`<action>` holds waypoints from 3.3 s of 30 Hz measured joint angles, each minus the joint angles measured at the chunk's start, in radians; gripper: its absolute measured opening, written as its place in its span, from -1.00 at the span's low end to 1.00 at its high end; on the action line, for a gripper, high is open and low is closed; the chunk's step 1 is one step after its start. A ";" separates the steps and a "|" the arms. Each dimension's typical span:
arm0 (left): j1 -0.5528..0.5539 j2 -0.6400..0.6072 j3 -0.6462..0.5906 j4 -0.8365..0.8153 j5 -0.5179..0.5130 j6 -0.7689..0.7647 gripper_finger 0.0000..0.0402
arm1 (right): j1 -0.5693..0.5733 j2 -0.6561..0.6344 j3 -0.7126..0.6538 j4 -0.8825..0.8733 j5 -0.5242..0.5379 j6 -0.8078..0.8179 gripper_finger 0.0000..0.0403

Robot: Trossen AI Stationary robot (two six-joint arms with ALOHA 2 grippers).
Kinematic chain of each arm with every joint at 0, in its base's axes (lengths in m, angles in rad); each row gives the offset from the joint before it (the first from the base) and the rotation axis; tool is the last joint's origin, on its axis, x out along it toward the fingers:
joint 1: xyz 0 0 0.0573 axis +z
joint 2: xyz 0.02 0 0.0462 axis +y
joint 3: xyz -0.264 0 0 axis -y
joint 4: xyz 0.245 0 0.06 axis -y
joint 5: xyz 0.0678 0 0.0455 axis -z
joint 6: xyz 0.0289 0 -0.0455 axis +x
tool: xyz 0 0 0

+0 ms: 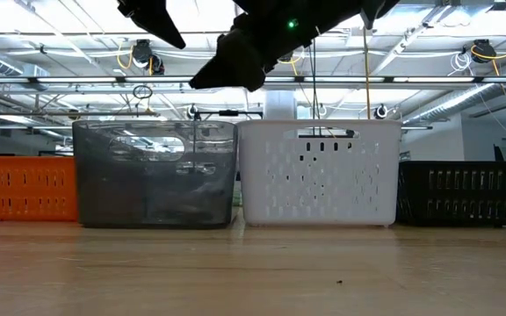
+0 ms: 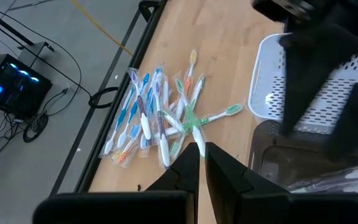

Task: Pick & Place Toothbrushes
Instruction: Put the purple toothbrush into the left black bin

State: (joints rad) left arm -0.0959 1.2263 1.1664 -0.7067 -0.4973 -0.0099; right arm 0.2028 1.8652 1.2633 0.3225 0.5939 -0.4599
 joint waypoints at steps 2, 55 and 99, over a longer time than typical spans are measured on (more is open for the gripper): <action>0.000 0.000 0.000 0.000 0.000 -0.003 -0.87 | -0.006 0.000 0.000 -0.002 0.046 0.001 -0.02; 0.000 0.000 0.000 0.001 0.000 -0.022 -0.87 | -0.615 -0.108 -0.167 -0.273 -0.465 0.041 -0.15; 0.000 0.000 0.000 0.007 0.000 -0.021 -0.87 | -0.668 0.038 -0.167 -0.184 -0.486 -0.018 -0.59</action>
State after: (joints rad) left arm -0.0959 1.2266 1.1660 -0.6998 -0.4969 -0.0313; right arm -0.4656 1.9028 1.0963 0.1383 0.1081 -0.4780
